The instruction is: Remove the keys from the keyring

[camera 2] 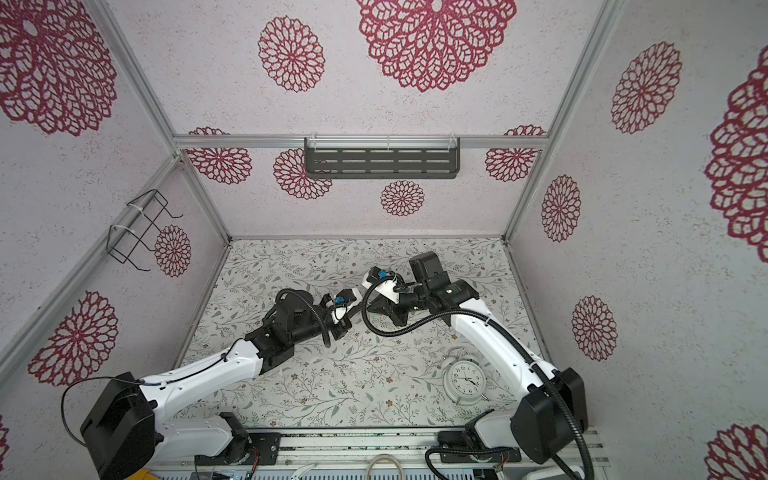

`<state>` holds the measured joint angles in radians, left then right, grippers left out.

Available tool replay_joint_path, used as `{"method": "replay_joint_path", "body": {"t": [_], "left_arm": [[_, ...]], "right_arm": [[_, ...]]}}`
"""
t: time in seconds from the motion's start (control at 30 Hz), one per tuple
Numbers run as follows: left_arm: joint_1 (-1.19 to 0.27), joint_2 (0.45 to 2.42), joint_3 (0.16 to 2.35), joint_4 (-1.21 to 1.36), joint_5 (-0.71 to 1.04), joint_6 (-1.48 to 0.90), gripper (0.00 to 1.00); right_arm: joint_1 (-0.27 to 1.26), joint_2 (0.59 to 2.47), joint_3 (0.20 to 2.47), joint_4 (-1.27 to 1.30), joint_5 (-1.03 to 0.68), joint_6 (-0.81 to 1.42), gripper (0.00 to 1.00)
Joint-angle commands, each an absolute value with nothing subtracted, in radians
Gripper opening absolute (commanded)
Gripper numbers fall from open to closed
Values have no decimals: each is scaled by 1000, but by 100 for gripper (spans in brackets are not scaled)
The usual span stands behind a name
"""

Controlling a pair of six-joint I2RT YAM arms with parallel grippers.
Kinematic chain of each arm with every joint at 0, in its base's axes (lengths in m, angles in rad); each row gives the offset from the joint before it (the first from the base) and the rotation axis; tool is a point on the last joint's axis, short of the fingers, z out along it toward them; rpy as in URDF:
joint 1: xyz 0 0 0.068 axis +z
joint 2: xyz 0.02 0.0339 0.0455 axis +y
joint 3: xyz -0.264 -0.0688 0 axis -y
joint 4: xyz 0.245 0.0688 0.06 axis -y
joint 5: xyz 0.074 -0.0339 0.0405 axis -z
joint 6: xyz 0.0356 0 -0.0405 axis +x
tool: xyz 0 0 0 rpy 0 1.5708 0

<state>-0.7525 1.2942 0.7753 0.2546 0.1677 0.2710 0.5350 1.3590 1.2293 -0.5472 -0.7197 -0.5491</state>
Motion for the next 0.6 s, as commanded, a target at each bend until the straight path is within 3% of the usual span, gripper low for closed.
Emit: {"method": "replay_joint_path", "body": {"t": [0.0, 0.57], "left_arm": [[-752, 1270, 754, 290, 33, 308, 0], [-764, 1281, 741, 310, -35, 348, 0]], "right_arm": [[540, 1347, 1269, -685, -738, -591, 0], [541, 1382, 1336, -817, -609, -674, 0]]}}
